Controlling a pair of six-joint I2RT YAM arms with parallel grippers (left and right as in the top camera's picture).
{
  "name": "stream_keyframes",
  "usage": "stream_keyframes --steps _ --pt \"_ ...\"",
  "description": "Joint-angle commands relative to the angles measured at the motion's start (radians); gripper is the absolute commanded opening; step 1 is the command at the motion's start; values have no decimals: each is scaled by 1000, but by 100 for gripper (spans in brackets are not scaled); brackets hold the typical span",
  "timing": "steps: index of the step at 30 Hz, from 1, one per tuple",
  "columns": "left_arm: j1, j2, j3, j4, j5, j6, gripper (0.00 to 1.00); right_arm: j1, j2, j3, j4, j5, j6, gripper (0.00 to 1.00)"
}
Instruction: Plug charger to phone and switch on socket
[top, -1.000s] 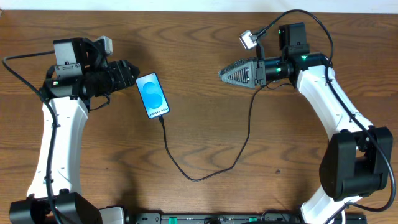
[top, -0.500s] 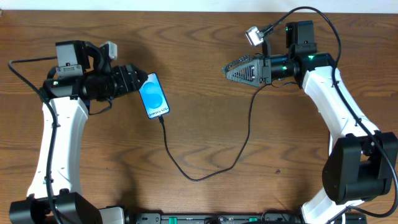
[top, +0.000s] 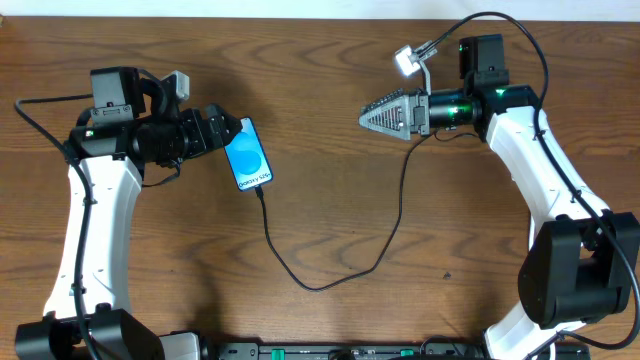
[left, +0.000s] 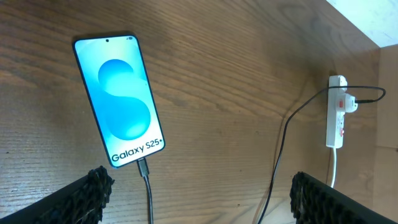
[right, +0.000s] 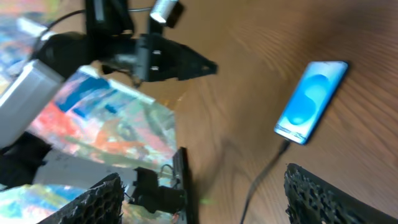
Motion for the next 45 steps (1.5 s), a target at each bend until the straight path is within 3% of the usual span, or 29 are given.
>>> stream_keyframes --steps 1,11,12,13,26,34,37,41,45 --pt "4 -18 -1 -2 12 5 93 -4 -44 11 -26 129 -6 79" --pt "4 -18 -1 -2 12 5 93 -3 -246 11 -206 550 -43 84" --pt "4 -18 -1 -2 12 5 93 -3 -273 11 -225 599 -42 86" --pt "4 -18 -1 -2 12 5 93 -3 -307 11 -248 660 -40 99" --pt "4 -18 -1 -2 12 5 93 -4 -420 11 -386 864 -42 99" --pt "4 -18 -1 -2 12 5 93 -3 -447 11 -373 1057 -48 99" --pt "4 -18 -1 -2 12 5 93 -6 -481 6 -356 1076 -130 99" --pt "4 -18 -1 -2 12 5 93 -8 -591 -71 -230 1125 -225 99" --pt "4 -18 -1 -2 12 5 93 -32 -753 -257 -31 1130 -270 99"
